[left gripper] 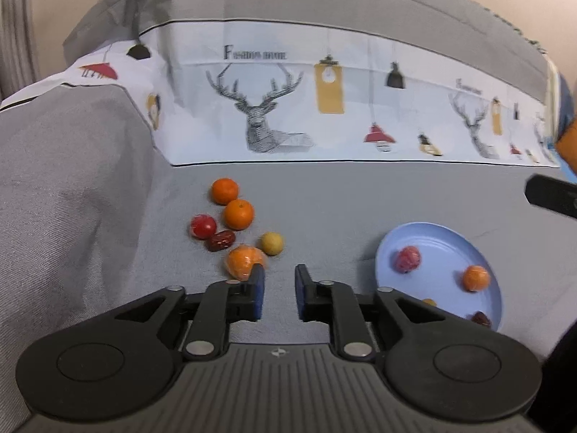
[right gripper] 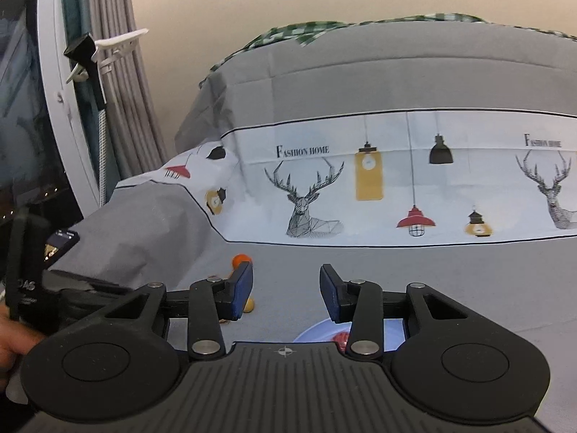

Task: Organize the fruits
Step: 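Move both open tools back toward the remaining fruit cluster, then grasp the wrapped mandarin with the left tool while the right tool grasps a yellow fruit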

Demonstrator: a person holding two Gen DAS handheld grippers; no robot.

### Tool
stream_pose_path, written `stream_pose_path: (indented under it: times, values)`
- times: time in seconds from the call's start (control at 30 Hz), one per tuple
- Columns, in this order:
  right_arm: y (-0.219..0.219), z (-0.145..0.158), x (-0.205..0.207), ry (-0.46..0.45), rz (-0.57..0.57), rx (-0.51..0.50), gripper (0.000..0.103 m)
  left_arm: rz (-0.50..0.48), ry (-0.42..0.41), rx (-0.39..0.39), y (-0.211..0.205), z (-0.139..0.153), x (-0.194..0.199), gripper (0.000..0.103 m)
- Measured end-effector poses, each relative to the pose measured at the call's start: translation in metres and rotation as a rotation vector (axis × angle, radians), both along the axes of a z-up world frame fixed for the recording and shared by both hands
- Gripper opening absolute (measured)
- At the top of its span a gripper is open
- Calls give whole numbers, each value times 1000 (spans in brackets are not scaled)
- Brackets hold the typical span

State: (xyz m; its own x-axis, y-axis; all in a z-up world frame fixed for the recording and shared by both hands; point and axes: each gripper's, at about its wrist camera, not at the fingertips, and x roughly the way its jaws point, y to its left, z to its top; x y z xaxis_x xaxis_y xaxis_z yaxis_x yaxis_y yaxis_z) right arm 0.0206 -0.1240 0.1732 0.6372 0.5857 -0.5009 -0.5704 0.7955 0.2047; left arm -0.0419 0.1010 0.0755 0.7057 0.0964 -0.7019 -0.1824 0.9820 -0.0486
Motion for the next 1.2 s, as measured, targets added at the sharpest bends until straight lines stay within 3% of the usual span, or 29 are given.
stream_pose_path:
  times: [0.03, 0.1, 0.23, 0.3, 0.4, 0.6, 0.97, 1.07, 1.17, 1.2]
  values:
    - [3, -2, 2, 10, 4, -1, 44, 14, 7, -4, 2, -2, 3, 24]
    - [7, -7, 7, 29, 6, 7, 44, 44, 19, -9, 6, -4, 9, 35]
    - [14, -15, 11, 61, 14, 18, 44, 87, 70, -12, 13, -15, 27, 43]
    - [18, -19, 14, 77, 16, 23, 44, 102, 108, 12, 13, -23, 37, 55]
    - [26, -29, 23, 127, 16, 13, 44, 111, 144, 60, 11, -35, 52, 62]
    - [47, -52, 38, 175, 12, -47, 44, 100, 127, 99, 7, -44, 67, 77]
    - [87, -79, 55, 186, 92, -115, 44, 135, 152, 29, 20, -66, 87, 77]
    - [96, -86, 64, 206, 97, -108, 45, 157, 167, 25, 24, -71, 90, 68]
    - [108, -94, 73, 220, 112, -98, 46, 160, 177, -1, 29, -75, 91, 42]
    - [113, -97, 75, 221, 119, -96, 46, 165, 181, -13, 31, -76, 91, 42]
